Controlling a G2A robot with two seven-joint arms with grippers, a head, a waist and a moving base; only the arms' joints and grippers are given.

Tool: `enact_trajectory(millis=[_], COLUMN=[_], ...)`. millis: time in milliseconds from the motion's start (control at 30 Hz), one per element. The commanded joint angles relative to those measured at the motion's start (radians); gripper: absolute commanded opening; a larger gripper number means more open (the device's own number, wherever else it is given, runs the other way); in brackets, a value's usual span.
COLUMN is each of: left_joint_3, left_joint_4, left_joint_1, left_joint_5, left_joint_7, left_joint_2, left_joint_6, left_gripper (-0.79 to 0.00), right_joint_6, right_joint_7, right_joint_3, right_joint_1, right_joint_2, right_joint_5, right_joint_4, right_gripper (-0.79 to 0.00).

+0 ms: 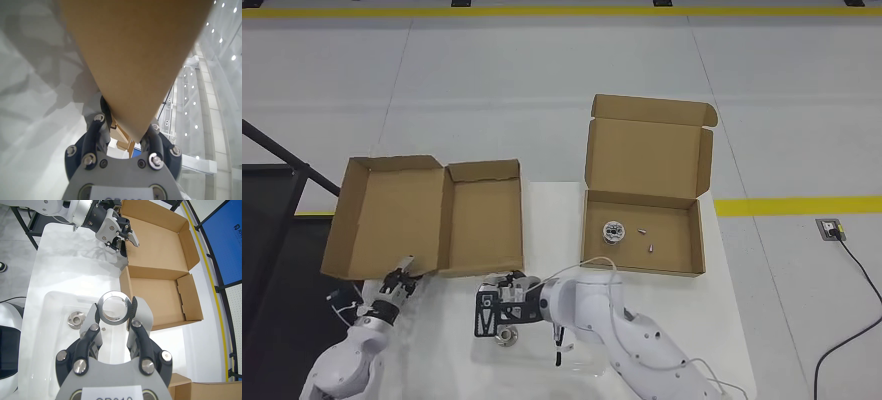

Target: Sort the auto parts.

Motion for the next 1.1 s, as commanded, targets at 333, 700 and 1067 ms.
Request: enact_trajectory(millis=[333, 700, 1067], left_joint_3=[-0.022, -0.048, -0.180], left_joint_4=[0.022, -0.019, -0.164], left_joint_1=[0.001, 0.030, 0.172], left_joint_5=[0.025, -0.017, -0.202], left_joint_7=[-0.038, -0.009, -0.049], left_joint_2=[0.011, 0.013, 0.018], left_joint_6=[-0.015, 0.041, 0.067], left_gripper=[0.000, 0.000, 0.000], right_joint_6=[0.003, 0.089, 0.191], right_joint_7=[-0.008, 0.018, 0.007], right_joint_3=[-0.014, -0.053, -0.118], right_joint_1=[0.029, 0.133, 0.339], right_joint_2=[-0.006, -0.053, -0.158], right_joint_5=[0.019, 0.143, 0.357], right_joint_4=[0.042, 0.226, 0.576], right_gripper=[-0.785, -0.785, -0.785])
